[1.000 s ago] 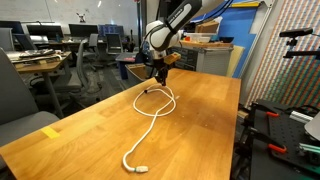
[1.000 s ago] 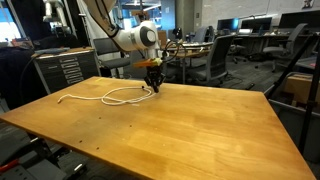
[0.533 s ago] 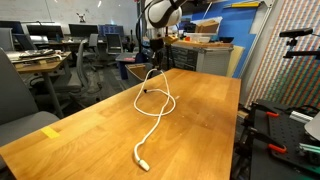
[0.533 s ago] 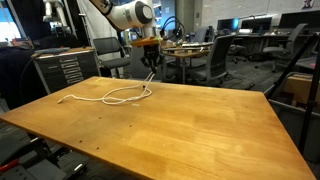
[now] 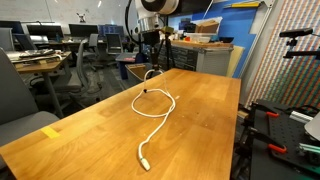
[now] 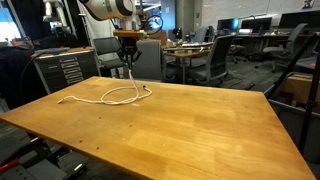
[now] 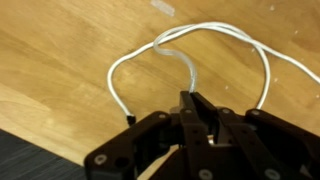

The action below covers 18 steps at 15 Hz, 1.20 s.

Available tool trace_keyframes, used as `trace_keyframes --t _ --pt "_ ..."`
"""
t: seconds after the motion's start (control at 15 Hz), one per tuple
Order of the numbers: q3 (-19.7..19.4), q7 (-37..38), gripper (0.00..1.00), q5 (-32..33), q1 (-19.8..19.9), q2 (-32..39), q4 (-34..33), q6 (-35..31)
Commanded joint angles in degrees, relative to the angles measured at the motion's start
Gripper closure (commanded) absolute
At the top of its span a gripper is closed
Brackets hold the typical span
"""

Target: Tie a knot using the rope

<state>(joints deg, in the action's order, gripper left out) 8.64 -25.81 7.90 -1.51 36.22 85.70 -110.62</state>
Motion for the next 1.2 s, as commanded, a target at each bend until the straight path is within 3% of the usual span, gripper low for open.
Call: trace_keyframes --t 0.0,0.27,0.33,0.4,0.53,1.0,1.13 --pt "0.5 -3.9 0.98 1.3 -2.1 0.1 2.3 4.4" --pt "-1.2 -1.3 0.91 6.6 -4.3 0.8 6.4 -0.4" --pt "-1.6 -0.8 0.83 7.2 -4.0 1.0 7.2 -0.9" --pt "-1.9 -0.1 0.66 7.2 -3.5 0.9 8.5 -2.2" --pt "-3.0 3.1 0.57 6.5 -2.5 0.2 12.4 -5.7" --pt "-5.4 16.4 0.04 4.2 -0.9 -3.9 34.0 -19.7" --pt "-5.9 18.9 0.0 4.3 -0.7 -5.7 40.2 -24.9"
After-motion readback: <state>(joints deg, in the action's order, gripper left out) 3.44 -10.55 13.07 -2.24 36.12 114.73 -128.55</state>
